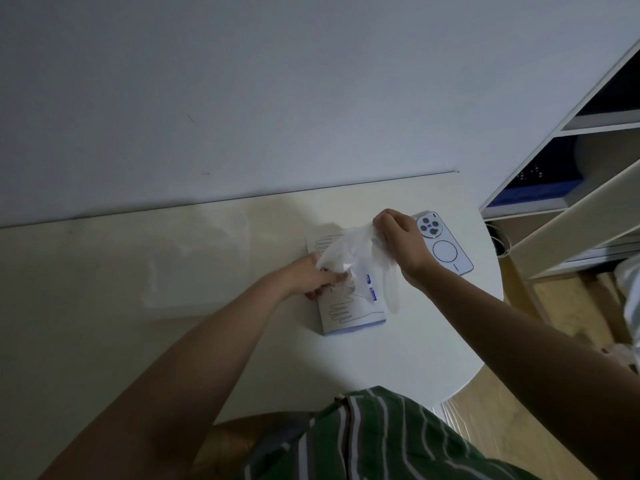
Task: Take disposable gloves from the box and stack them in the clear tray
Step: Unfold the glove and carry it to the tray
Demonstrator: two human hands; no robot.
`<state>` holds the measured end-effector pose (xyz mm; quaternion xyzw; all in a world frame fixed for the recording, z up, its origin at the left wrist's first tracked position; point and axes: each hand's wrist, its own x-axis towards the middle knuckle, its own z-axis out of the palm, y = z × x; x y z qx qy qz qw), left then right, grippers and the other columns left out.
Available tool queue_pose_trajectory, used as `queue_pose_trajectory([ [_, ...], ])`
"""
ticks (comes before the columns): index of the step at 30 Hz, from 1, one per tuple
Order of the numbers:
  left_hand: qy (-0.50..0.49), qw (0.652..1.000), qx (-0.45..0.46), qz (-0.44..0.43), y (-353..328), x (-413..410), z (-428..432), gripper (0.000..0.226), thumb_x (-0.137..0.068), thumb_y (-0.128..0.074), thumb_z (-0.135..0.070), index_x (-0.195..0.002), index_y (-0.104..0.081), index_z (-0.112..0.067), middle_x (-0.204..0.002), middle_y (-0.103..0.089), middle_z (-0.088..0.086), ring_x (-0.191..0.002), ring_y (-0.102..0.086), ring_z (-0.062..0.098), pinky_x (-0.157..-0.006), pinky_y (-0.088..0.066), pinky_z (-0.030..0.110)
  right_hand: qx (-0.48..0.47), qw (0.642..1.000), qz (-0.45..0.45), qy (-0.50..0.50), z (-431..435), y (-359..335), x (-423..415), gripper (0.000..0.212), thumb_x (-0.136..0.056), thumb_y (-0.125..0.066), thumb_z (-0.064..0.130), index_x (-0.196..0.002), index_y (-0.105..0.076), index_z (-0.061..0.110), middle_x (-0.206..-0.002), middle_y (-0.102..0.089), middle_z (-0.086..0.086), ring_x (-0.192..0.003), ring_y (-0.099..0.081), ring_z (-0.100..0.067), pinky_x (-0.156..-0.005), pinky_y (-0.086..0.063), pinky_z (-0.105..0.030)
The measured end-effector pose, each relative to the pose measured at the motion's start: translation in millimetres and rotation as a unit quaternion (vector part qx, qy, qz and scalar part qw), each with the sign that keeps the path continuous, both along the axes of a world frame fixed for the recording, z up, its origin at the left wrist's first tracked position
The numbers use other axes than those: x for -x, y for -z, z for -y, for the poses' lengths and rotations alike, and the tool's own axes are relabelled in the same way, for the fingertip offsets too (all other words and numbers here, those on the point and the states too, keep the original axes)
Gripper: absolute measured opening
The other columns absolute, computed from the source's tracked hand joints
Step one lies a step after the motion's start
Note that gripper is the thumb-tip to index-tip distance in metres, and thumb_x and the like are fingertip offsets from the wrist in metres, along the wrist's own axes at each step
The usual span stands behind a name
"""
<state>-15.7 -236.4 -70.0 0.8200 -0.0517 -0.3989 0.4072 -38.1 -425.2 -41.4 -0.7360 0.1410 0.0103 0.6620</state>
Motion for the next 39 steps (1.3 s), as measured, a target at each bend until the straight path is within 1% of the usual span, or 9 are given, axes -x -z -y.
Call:
queue_pose_trajectory([
  [3,-0.048,0.993,0.006,0.105,-5.2,-2.7,-3.6,0.081,-0.074,-0.082,-0.034,-0.134,-0.03,-0.016,-0.129,-0.036,0.004,-0.113,-0.048,0.017,-0.092,-0.047,0.032,0.022,0.998,-0.059,-0.005,1.8,2.2,-1.2,0.035,-0.091,-0.049,0.017,-0.059,-0.037,0.021,-0.053,-0.033,0.01,-0.051,-0.029,-0.007,-0.048,-0.024,-0.021],
  [5,-0.06,0.974,0.047,0.211,-10.9,-2.4,-5.6,0.096,-0.07,-0.086,-0.026,-0.141,-0.022,-0.018,-0.135,-0.026,0.004,-0.118,-0.041,0.015,-0.097,-0.044,0.028,0.041,0.993,-0.109,-0.031,1.3,4.1,-1.1,0.035,-0.091,-0.049,0.019,-0.058,-0.039,0.019,-0.049,-0.036,0.01,-0.047,-0.03,-0.009,-0.044,-0.025,-0.02],
  [8,-0.045,0.947,0.1,0.302,-21.1,-5.5,-10.0,0.067,-0.069,-0.086,-0.018,-0.125,-0.05,-0.02,-0.125,-0.047,0.001,-0.105,-0.052,0.015,-0.087,-0.046,0.026,0.069,0.98,-0.167,-0.089,-1.2,6.3,0.6,0.033,-0.093,-0.045,0.02,-0.06,-0.048,0.015,-0.05,-0.045,0.004,-0.043,-0.035,-0.011,-0.04,-0.027,-0.019],
  [12,-0.095,0.957,0.131,0.239,-32.3,-8.4,-21.7,0.015,-0.083,-0.074,-0.017,-0.084,-0.066,-0.004,-0.077,-0.07,0.01,-0.068,-0.063,0.018,-0.063,-0.048,0.03,0.019,0.975,-0.171,-0.14,-12.5,-0.4,-2.8,0.048,-0.098,-0.044,0.05,-0.063,-0.05,0.017,-0.054,-0.043,0.001,-0.052,-0.036,-0.014,-0.05,-0.029,-0.024],
  [15,-0.188,0.946,0.172,0.201,-37.4,-9.8,-31.4,0.016,-0.092,-0.063,-0.016,-0.082,-0.064,-0.003,-0.061,-0.067,0.005,-0.048,-0.056,0.012,-0.055,-0.045,0.022,-0.078,0.972,-0.123,-0.186,-18.9,-7.0,-7.4,0.071,-0.083,-0.046,0.075,-0.1,-0.067,0.01,-0.094,-0.068,-0.01,-0.085,-0.065,-0.022,-0.075,-0.051,-0.033],
  [17,-0.254,0.931,0.22,0.144,-41.6,-10.8,-42.4,0.01,-0.094,-0.06,-0.012,-0.088,-0.062,-0.004,-0.059,-0.066,0.003,-0.046,-0.055,0.012,-0.051,-0.047,0.021,-0.071,0.97,-0.1,-0.21,-27.7,-9.4,-8.9,0.063,-0.081,-0.062,0.063,-0.12,-0.063,0.013,-0.116,-0.069,-0.009,-0.105,-0.065,-0.025,-0.09,-0.054,-0.039],
  [21,-0.29,0.917,0.269,0.042,-45.0,-13.1,-74.5,0.009,-0.096,-0.054,-0.006,-0.099,-0.063,-0.008,-0.072,-0.069,0.01,-0.055,-0.064,0.017,-0.055,-0.054,0.026,-0.016,0.97,-0.092,-0.226,-52.7,-12.4,-13.6,0.019,-0.087,-0.07,0.013,-0.099,-0.065,-0.001,-0.088,-0.067,-0.015,-0.081,-0.062,-0.029,-0.077,-0.052,-0.037],
  [29,-0.278,0.926,0.254,-0.032,-49.3,-24.3,-160.7,0.023,-0.089,-0.068,-0.015,-0.11,-0.065,-0.006,-0.101,-0.072,0.011,-0.083,-0.069,0.021,-0.085,-0.055,0.036,-0.027,0.96,-0.123,-0.249,-107.4,-35.4,-31.8,0.024,-0.097,-0.053,0.01,-0.099,-0.059,-0.013,-0.081,-0.054,-0.015,-0.069,-0.048,-0.026,-0.062,-0.041,-0.03],
  [39,-0.383,0.904,0.099,0.163,-36.8,-33.4,-206.7,0.014,-0.094,-0.059,-0.015,-0.1,-0.063,-0.003,-0.063,-0.059,0.004,-0.041,-0.055,0.013,-0.044,-0.048,0.024,0.061,0.95,-0.157,-0.263,-176.5,-35.6,-58.3,0.018,-0.092,-0.063,0.015,-0.093,-0.07,-0.001,-0.064,-0.05,-0.011,-0.056,-0.044,-0.018,-0.054,-0.037,-0.025],
])
